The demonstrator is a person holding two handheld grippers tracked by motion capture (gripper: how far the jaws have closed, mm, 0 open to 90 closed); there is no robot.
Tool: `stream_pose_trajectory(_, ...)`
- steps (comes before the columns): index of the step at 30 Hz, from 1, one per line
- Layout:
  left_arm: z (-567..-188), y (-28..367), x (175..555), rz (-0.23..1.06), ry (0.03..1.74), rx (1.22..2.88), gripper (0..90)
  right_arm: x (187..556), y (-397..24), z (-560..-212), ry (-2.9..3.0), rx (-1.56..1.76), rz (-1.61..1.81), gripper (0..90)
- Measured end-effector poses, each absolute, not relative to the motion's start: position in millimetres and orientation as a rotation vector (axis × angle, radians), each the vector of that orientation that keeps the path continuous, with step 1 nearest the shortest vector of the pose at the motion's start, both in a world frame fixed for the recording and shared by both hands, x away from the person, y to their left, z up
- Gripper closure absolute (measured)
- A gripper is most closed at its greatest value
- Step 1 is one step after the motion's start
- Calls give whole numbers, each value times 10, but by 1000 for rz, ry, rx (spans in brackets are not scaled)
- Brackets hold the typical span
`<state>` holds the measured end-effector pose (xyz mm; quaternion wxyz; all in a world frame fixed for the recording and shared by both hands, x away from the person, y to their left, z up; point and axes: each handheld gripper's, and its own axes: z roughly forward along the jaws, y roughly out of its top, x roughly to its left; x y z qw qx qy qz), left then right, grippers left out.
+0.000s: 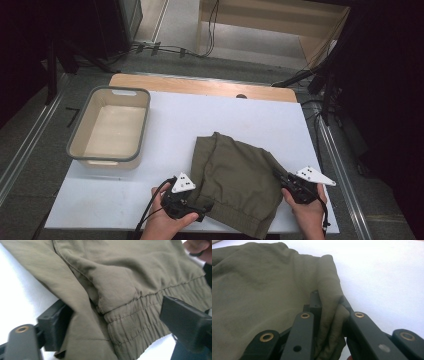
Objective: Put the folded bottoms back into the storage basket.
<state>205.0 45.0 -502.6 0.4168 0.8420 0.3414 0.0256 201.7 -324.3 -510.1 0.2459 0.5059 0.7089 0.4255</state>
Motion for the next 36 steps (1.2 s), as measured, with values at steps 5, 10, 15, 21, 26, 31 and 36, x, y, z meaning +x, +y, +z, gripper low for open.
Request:
stream_pose_trajectory(5, -5083, 376, 2029, 99, 903, 2167, 76, 2016, -3243, -5102, 1932, 1380, 1163, 779)
stream_pose_trajectory(10, -5098, 335, 1987, 118, 910, 2165, 152, 2013, -3243, -5098, 1932, 1377, 1165, 779)
stream_pose_trajectory(15, -5093, 315, 1960, 109, 897, 2168, 302, 2011, -3241, -5094, 1929, 1375, 1165, 780)
stream_pose_trajectory(21, -5088, 305, 1937, 85, 886, 2167, 455, 2016, -3250, -5093, 1928, 1384, 1182, 780)
stream_pose_trajectory(26, -5086, 321, 1936, 69, 881, 2149, 561, 2009, -3237, -5084, 1926, 1383, 1182, 781)
stream_pose_trajectory(31, -5082, 330, 1935, 68, 862, 2149, 647, 2012, -3230, -5085, 1924, 1377, 1186, 781)
stream_pose_trajectory(36, -5081, 332, 1927, 71, 851, 2143, 695, 2012, -3227, -5084, 1925, 1370, 1188, 781)
